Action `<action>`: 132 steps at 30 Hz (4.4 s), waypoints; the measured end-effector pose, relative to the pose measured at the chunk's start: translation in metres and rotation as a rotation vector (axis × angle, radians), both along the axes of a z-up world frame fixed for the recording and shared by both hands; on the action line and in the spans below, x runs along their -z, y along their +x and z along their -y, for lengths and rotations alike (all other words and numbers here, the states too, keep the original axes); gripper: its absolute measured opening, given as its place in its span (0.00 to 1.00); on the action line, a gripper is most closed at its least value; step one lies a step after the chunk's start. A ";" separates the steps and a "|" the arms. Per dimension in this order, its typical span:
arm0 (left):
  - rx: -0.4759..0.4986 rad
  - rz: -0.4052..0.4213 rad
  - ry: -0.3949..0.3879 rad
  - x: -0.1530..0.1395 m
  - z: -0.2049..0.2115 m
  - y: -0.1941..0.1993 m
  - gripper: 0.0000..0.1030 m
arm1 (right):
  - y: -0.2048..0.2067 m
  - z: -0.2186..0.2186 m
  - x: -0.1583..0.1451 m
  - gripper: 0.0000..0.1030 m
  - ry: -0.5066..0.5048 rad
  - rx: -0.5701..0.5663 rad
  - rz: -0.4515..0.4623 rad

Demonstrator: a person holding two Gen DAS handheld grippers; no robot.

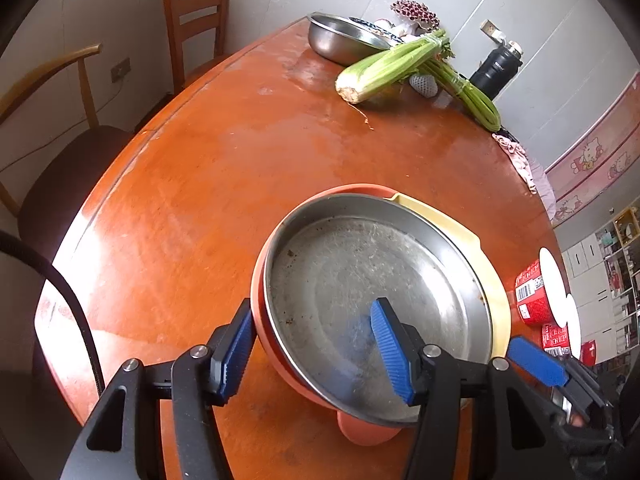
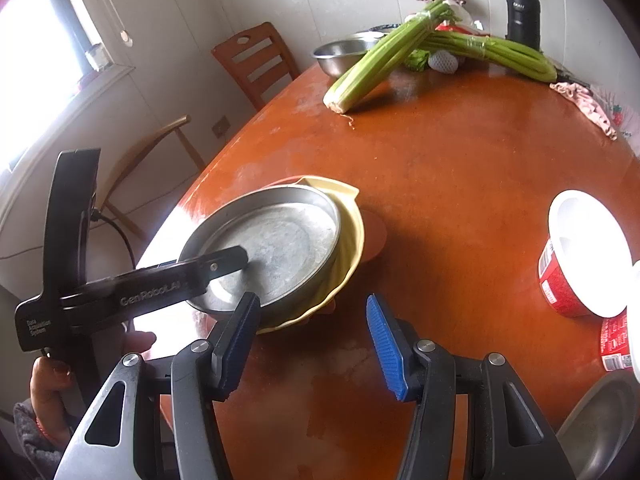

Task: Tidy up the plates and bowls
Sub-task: 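Lower the silver pan onto the yellow shell plate with the left gripper, then open the left gripper and withdraw it from the pan rim, then move the left gripper to the deep steel bowl rim and close, then lift the steel bowl with the left gripper and carry it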

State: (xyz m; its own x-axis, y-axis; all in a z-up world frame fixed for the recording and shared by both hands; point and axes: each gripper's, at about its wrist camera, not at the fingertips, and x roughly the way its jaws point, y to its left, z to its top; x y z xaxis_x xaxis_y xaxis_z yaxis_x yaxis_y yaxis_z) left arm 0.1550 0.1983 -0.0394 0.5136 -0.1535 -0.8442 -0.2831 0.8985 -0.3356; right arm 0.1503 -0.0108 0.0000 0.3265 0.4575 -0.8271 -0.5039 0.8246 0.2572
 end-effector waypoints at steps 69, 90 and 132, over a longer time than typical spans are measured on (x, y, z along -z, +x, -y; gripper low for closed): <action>0.220 0.247 0.173 -0.100 0.223 -0.025 0.59 | -0.058 0.221 -0.102 0.70 0.061 0.290 0.399; 0.297 0.220 0.198 -0.083 0.284 -0.027 0.59 | -0.070 0.286 -0.071 0.70 0.025 0.299 0.312; 0.405 0.086 0.131 -0.010 0.315 -0.022 0.52 | -0.077 0.270 0.018 0.57 -0.120 0.186 0.146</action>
State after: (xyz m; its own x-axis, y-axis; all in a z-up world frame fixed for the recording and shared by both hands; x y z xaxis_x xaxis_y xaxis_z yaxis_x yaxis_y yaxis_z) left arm 0.1331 -0.1170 -0.0295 0.5037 -0.2512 -0.8266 0.1252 0.9679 -0.2179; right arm 0.0738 -0.2811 -0.0183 0.5152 0.2801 -0.8100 -0.3658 0.9266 0.0877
